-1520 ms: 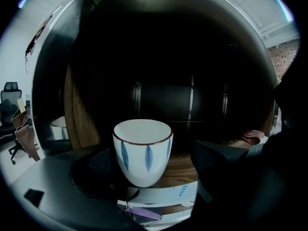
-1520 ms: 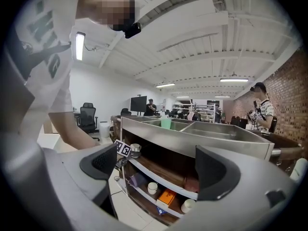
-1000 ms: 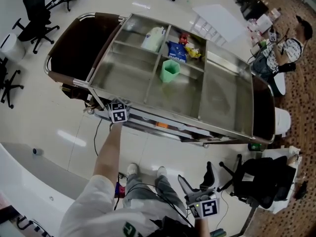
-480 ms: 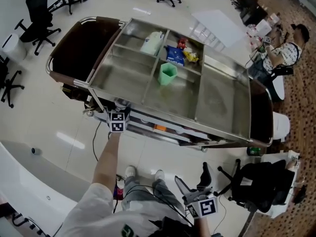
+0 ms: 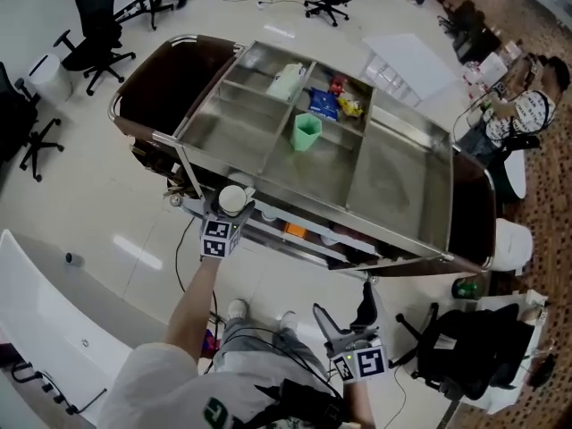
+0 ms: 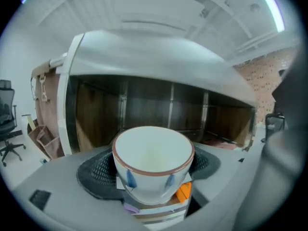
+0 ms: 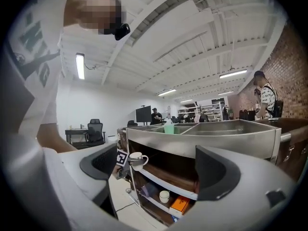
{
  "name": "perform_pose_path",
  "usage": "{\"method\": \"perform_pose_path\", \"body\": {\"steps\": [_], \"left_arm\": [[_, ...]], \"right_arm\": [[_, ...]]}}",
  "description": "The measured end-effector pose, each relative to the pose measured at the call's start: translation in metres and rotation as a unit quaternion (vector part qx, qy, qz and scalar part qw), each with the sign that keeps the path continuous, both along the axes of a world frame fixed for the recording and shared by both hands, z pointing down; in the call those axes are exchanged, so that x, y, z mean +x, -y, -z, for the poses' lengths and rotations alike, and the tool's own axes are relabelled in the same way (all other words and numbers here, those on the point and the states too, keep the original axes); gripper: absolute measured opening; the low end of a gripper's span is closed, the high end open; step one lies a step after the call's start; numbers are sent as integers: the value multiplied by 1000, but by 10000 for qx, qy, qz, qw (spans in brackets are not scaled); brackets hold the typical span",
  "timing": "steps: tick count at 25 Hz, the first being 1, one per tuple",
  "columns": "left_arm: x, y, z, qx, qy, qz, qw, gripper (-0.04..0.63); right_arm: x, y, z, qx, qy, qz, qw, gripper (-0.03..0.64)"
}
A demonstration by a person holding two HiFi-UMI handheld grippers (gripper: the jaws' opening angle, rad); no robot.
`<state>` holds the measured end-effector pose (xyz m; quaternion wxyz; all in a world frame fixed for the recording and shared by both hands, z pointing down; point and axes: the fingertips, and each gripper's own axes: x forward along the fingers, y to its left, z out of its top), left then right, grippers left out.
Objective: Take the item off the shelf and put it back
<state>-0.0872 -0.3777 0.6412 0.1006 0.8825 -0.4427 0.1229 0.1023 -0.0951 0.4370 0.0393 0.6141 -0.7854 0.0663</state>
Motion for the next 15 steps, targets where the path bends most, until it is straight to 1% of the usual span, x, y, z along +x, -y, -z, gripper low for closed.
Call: {"method": "perform_pose_path", "body": {"steps": [3, 6, 8, 12, 15], "left_arm": [[7, -40, 27, 101, -24, -256, 9996, 388], [18, -82, 55, 133, -223, -401, 9989, 388], [21, -103, 75, 184, -332, -430, 9984, 388], [23, -138, 112, 305, -429, -393, 9978, 388], [26, -160, 145, 506, -493, -384, 9968, 388]], "right_arm": [[7, 0, 1, 123, 196, 30, 9997, 520], [20, -1, 9, 303, 294, 9, 9991, 520], [26, 0, 18, 486, 350, 0, 9982, 520], [39, 2, 31, 768, 460, -5, 9960, 520], [51, 3, 37, 895, 563, -40, 9944, 520]]}}
